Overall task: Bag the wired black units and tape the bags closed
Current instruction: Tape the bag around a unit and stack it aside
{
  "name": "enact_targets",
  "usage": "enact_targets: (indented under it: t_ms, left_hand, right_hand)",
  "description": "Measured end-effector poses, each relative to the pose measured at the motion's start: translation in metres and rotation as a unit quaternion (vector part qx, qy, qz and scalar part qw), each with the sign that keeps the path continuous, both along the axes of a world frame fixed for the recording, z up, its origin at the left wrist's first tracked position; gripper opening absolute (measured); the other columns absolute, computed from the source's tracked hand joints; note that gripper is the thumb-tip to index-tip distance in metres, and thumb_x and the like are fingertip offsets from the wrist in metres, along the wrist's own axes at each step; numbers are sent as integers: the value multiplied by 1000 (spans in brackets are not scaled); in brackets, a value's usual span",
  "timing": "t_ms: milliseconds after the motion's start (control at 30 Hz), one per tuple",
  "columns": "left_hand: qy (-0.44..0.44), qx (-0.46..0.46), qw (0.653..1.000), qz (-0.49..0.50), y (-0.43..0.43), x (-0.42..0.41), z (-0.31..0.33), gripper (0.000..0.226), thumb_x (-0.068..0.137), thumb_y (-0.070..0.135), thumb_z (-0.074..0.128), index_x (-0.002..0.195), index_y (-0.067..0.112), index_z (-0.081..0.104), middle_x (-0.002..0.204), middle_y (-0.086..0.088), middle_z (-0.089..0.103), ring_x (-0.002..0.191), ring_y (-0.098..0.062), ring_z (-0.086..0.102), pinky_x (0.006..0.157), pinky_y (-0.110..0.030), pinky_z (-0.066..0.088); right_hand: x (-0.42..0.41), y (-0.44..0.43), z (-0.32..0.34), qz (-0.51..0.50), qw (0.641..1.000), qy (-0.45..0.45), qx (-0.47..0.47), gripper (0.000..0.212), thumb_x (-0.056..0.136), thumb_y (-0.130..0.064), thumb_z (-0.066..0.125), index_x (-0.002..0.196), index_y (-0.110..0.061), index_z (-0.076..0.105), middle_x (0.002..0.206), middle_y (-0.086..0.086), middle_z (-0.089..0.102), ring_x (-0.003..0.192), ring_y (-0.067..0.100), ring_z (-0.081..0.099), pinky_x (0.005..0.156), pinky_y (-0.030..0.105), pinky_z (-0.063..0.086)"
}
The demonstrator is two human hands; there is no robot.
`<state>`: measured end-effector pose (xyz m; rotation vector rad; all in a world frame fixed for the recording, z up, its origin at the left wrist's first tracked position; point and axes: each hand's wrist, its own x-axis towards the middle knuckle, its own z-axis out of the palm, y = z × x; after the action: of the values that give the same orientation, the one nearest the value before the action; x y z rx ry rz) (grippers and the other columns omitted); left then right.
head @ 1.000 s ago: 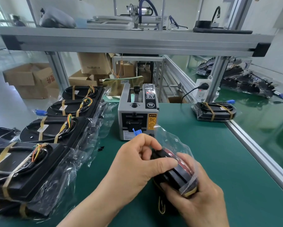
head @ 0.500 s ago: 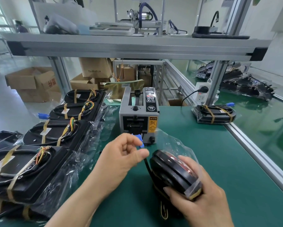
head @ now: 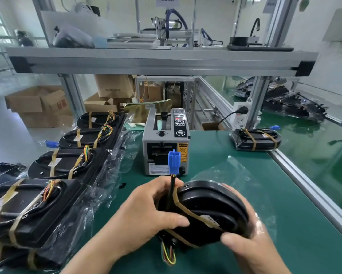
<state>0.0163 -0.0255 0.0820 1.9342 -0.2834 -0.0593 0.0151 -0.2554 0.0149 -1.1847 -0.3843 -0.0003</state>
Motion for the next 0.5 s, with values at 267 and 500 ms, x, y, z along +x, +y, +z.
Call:
enact_targets:
  t_ms: [267, 500]
  left_hand:
    - [-149, 276, 950, 3, -8, -1, 11, 56, 66, 34, 86, 114, 40, 59, 102, 24, 58, 102, 4, 47, 86, -14, 38]
    - [-219, 324, 920, -30, -17, 2, 4, 67, 68, 36, 86, 129, 34, 58, 119, 21, 59, 111, 8, 36, 99, -6, 19]
  right_hand:
    - [3, -21, 3, -103, 983, -3, -149, 36, 75, -20, 83, 108, -32, 74, 114, -2, 74, 113, 13, 66, 95, 19, 50]
    - [5, -7, -3, -152, 981, 2, -122, 14, 70, -23, 70, 80, -20, 81, 87, -2, 79, 82, 4, 72, 72, 9, 51]
